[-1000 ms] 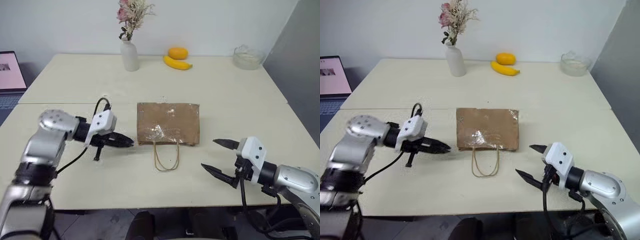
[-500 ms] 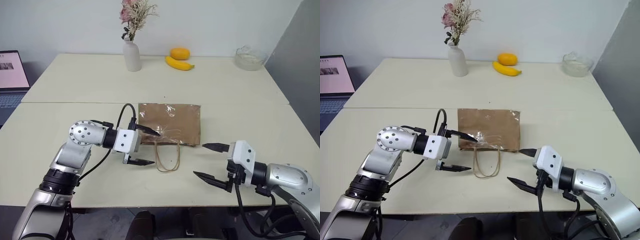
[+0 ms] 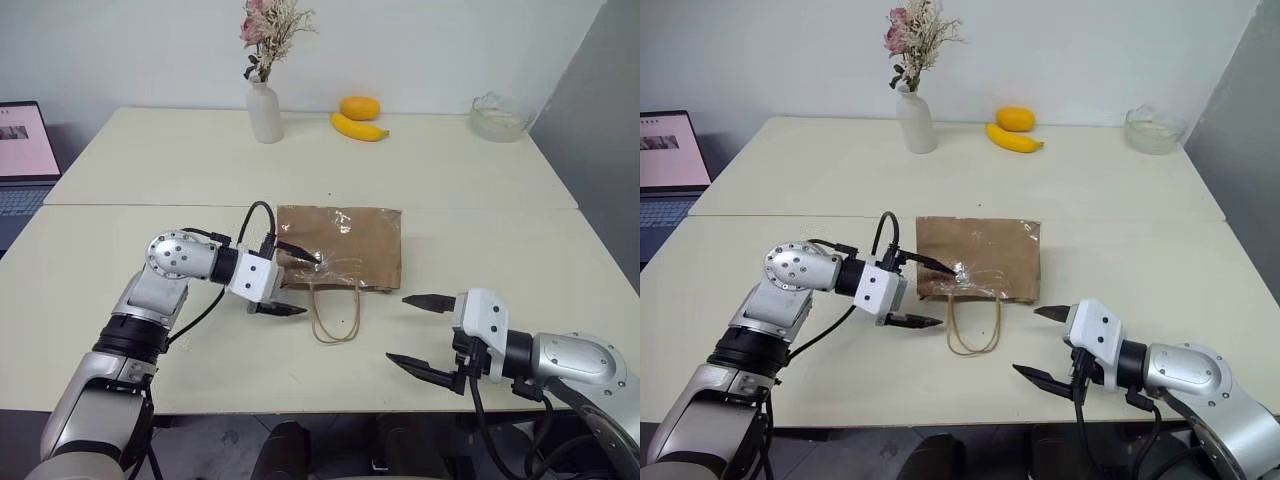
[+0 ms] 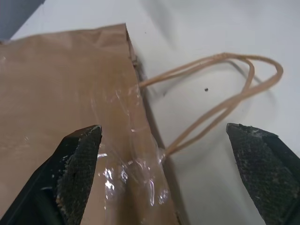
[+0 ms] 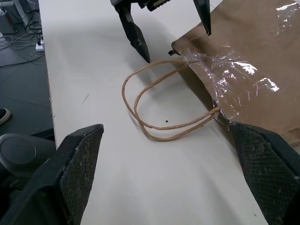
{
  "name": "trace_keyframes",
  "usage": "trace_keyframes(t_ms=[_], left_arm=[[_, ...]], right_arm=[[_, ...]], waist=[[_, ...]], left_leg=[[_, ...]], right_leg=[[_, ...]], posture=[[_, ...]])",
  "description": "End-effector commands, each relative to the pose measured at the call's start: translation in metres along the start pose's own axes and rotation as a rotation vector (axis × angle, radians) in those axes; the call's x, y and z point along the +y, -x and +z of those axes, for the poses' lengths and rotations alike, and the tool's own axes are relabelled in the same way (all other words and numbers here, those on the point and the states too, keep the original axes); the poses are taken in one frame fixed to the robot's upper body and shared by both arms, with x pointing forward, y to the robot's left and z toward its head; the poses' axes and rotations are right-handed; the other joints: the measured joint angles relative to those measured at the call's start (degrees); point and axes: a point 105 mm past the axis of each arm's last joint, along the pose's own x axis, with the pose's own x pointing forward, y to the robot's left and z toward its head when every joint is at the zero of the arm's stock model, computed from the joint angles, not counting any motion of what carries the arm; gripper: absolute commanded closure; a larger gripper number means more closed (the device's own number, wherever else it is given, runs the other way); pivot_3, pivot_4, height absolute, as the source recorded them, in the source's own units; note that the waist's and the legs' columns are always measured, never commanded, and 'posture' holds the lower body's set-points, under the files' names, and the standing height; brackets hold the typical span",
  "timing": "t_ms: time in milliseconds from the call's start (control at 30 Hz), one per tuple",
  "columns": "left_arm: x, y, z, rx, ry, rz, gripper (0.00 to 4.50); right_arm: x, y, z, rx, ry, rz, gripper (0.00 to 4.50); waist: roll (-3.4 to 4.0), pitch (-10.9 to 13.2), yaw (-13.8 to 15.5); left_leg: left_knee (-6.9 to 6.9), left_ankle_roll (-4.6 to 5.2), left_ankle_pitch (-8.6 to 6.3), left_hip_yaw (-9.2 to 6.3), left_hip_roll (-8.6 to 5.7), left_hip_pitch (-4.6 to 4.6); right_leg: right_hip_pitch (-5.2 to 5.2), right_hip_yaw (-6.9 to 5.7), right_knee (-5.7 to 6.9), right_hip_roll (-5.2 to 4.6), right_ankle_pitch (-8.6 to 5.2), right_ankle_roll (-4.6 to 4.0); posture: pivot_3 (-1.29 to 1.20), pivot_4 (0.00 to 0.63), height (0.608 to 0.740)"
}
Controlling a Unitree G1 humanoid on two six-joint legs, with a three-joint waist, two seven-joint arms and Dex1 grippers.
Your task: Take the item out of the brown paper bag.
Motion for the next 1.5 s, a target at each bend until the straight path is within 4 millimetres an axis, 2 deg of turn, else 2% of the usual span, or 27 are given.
trace_keyframes(t_ms=[33,433,533,633,733,933,1033,1233,1500], left_arm=[[0.007,-0.012,0.007,-0.026,-0.055,0.024,0.03],[0.009,-0.031,0.013,-0.063,-0.076,0.028,0.03],[0.003,-0.039,0.021,-0.116,-0.032,0.004,0.64],[-0.005,-0.043,0.032,-0.174,0.058,-0.032,1.56],[0.001,-0.038,0.033,-0.170,0.099,-0.004,2.55],[0.034,-0.028,0.037,-0.210,0.236,0.172,4.47],[0.044,-0.026,0.037,-0.206,0.258,0.221,4.49],[0.051,-0.024,0.034,-0.191,0.256,0.252,4.49],[0.059,-0.025,0.033,-0.197,0.270,0.287,4.49]], right_arm=[[0.000,0.002,0.011,-0.026,0.041,0.003,0.00],[0.004,0.001,0.009,-0.020,0.038,0.018,0.00],[0.005,-0.001,0.008,-0.018,0.037,0.021,0.00],[0.002,-0.002,0.006,-0.008,0.030,0.003,0.00],[0.000,-0.003,0.003,0.003,0.023,-0.014,0.00],[0.004,-0.012,-0.006,0.048,0.010,-0.001,0.00],[0.005,-0.021,-0.008,0.050,0.002,0.002,0.00],[0.001,-0.043,-0.017,0.076,0.052,0.002,0.00],[-0.004,-0.083,-0.019,0.063,0.155,-0.001,0.00]], waist=[[0.00,0.00,0.02],[-0.01,0.00,0.01],[-0.01,0.00,0.01],[-0.01,0.00,-0.10],[-0.01,0.00,-0.05],[-0.01,0.00,-0.05],[-0.01,0.00,-0.09],[0.00,0.00,-0.07],[0.00,0.00,-0.08]], left_leg=[[0.01,0.00,0.00,-0.01,-0.01,0.00],[0.09,0.00,0.00,-0.01,-0.01,-0.05],[0.12,0.00,0.00,-0.01,-0.02,-0.06],[0.12,0.00,0.00,-0.01,0.00,-0.06],[0.13,0.00,0.00,-0.06,0.02,-0.05],[0.17,0.00,0.00,-0.07,0.00,-0.06],[0.24,0.00,0.00,-0.08,0.00,-0.08],[0.31,0.00,0.00,-0.08,-0.02,-0.11],[0.35,0.01,0.00,-0.11,-0.01,-0.17]], right_leg=[[0.00,0.01,0.00,-0.01,0.00,0.00],[0.00,-0.01,0.03,0.00,0.02,0.03],[0.00,0.01,0.02,-0.02,0.02,0.03],[0.00,0.02,0.03,-0.01,0.02,0.03],[0.00,-0.01,0.06,0.00,0.02,0.03],[0.00,-0.02,0.07,0.01,0.02,0.03],[0.00,-0.02,0.07,0.03,0.02,0.03],[-0.01,-0.01,0.08,0.07,0.02,0.03],[-0.04,-0.02,0.09,0.09,0.02,0.03]], posture=[[0.00,0.150,0.740],[0.00,0.150,0.740],[0.00,0.150,0.740],[0.00,0.150,0.740],[0.00,0.150,0.740],[0.00,0.150,0.740],[0.00,0.150,0.740],[0.00,0.150,0.740],[0.00,0.150,0.740]])
